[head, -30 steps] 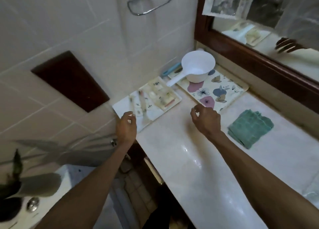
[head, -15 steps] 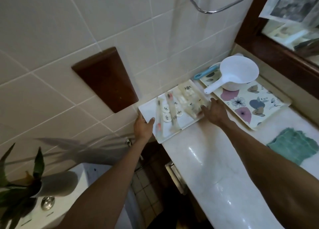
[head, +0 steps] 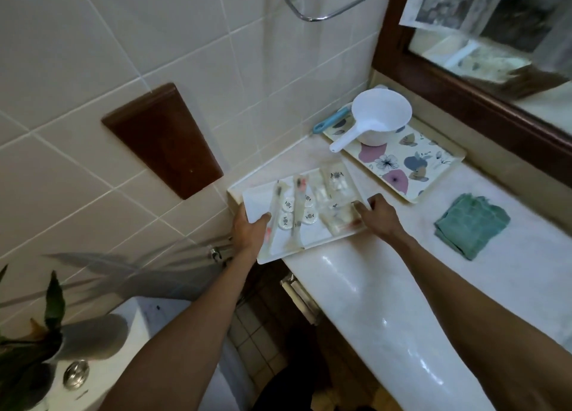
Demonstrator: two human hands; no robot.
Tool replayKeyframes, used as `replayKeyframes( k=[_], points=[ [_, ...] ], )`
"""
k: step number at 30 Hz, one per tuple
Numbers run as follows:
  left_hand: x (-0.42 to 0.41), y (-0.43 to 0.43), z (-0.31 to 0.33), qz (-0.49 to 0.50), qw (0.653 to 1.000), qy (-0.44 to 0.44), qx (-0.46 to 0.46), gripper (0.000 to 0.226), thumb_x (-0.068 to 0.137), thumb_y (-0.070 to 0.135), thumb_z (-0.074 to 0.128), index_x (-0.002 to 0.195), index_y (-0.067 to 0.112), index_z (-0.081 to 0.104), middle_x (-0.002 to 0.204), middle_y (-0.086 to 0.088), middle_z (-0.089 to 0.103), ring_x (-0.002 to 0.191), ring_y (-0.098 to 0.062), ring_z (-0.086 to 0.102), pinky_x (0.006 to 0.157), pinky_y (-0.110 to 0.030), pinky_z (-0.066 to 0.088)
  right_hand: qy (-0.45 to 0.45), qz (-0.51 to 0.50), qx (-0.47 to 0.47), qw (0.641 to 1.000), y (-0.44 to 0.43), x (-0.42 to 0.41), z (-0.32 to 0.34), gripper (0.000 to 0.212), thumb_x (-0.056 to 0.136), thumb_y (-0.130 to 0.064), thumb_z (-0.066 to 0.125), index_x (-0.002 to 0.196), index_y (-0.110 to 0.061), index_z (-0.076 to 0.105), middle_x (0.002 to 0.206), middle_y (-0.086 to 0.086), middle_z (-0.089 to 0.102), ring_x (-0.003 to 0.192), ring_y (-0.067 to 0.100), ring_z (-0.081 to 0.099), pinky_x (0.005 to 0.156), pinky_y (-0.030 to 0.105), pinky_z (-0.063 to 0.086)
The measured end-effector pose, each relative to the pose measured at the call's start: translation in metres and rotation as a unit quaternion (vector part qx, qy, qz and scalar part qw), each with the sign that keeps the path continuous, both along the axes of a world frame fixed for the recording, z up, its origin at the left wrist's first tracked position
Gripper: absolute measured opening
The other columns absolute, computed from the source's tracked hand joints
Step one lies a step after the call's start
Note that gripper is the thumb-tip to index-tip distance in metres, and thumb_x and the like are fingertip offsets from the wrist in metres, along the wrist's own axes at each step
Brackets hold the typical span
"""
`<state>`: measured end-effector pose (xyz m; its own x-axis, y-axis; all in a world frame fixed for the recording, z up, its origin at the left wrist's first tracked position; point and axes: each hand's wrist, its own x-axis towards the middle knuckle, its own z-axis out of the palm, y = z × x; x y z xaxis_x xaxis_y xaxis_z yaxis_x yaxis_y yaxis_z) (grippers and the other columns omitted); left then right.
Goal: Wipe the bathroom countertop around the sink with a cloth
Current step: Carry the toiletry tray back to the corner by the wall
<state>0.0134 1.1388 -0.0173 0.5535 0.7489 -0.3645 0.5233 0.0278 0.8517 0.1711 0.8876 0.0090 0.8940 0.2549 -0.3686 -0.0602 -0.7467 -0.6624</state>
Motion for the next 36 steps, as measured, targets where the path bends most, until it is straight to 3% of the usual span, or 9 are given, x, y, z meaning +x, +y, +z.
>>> replayKeyframes(
  k=[3,6,11,14,18,23,28,33,36],
  points=[
    [-0.003,-0.029,0.006,-0.021,1.0,-0.01,-0.004,0.058,0.083,0.032,0.075,0.138,0.029,0.056,0.129,0.007,0.068,0.114,-0.017,0.065,0.103,-0.039,0.051,0.004,-0.01,0.005,1.0,-0.037,-0.012,0.008,0.039,0.095,-0.046,0.055,0.101,-0.008,0.046,0.089,0.003,0.053,0.083,0.026,0.052,0.068,0.035,0.037],
    [-0.004,-0.068,0.016,-0.048,0.999,-0.015,0.004,0.061,0.076,0.043,0.074,0.133,0.026,0.059,0.127,0.001,0.066,0.114,-0.021,0.064,0.103,-0.044,0.052,-0.007,-0.008,0.001,1.0,-0.086,-0.026,0.016,0.048,0.095,-0.048,0.054,0.12,-0.008,0.047,0.104,0.008,0.061,0.094,0.03,0.059,0.077,0.037,0.045],
    [-0.01,-0.158,0.04,-0.093,0.995,-0.036,0.033,0.054,0.075,0.045,0.072,0.126,0.028,0.063,0.116,0.0,0.065,0.108,-0.023,0.064,0.099,-0.045,0.052,-0.064,-0.022,0.037,0.997,-0.181,-0.064,0.036,0.049,0.095,-0.051,0.05,0.131,-0.018,0.047,0.119,0.009,0.064,0.101,0.028,0.062,0.087,0.043,0.052],
    [-0.011,-0.214,0.05,-0.149,0.987,-0.042,0.045,0.06,0.069,0.052,0.07,0.124,0.03,0.062,0.111,0.0,0.062,0.106,-0.024,0.063,0.098,-0.048,0.052,-0.08,-0.04,0.021,0.996,-0.249,-0.09,0.047,0.065,0.086,-0.067,0.048,0.137,-0.026,0.041,0.117,0.009,0.065,0.099,0.028,0.064,0.086,0.046,0.054],
    [-0.014,-0.3,0.074,-0.228,0.97,-0.064,0.061,0.051,0.08,0.037,0.076,0.128,0.028,0.06,0.109,-0.001,0.058,0.107,-0.026,0.062,0.096,-0.042,0.051,-0.082,-0.101,-0.011,0.991,-0.347,-0.132,0.055,0.089,0.08,-0.079,0.044,0.149,-0.025,0.029,0.128,0.01,0.059,0.111,0.03,0.06,0.094,0.046,0.05],
    [-0.016,-0.412,0.088,-0.316,0.943,-0.078,0.07,0.051,0.082,0.029,0.078,0.129,0.023,0.06,0.11,-0.007,0.06,0.103,-0.026,0.062,0.085,-0.032,0.047,-0.109,-0.197,-0.043,0.973,-0.457,-0.189,0.072,0.076,0.088,-0.062,0.055,0.149,-0.022,0.033,0.126,0.014,0.058,0.113,0.033,0.058,0.089,0.039,0.048],
    [-0.01,-0.52,0.09,-0.392,0.914,-0.088,0.049,0.076,0.074,0.041,0.079,0.143,0.022,0.053,0.12,-0.004,0.06,0.113,-0.023,0.063,0.099,-0.041,0.052,-0.135,-0.289,-0.029,0.947,-0.556,-0.235,0.082,0.058,0.086,-0.054,0.063,0.134,-0.026,0.047,0.119,0.002,0.065,0.105,0.026,0.063,0.081,0.038,0.051],
    [0.009,-0.622,0.096,-0.469,0.875,-0.102,0.063,0.076,0.076,0.042,0.079,0.143,0.021,0.052,0.118,-0.004,0.059,0.11,-0.023,0.062,0.099,-0.039,0.051,-0.142,-0.381,-0.036,0.913,-0.639,-0.268,0.091,0.057,0.084,-0.054,0.065,0.132,-0.029,0.046,0.11,-0.005,0.061,0.103,0.021,0.058,0.08,0.037,0.048],
    [0.02,-0.681,0.098,-0.504,0.854,-0.115,0.059,0.077,0.075,0.044,0.078,0.144,0.023,0.051,0.117,-0.003,0.058,0.109,-0.022,0.062,0.099,-0.04,0.051,-0.142,-0.426,-0.049,0.892,-0.684,-0.285,0.093,0.061,0.079,-0.063,0.063,0.129,-0.032,0.047,0.113,-0.001,0.062,0.103,0.021,0.057,0.085,0.041,0.05]
  ],
)
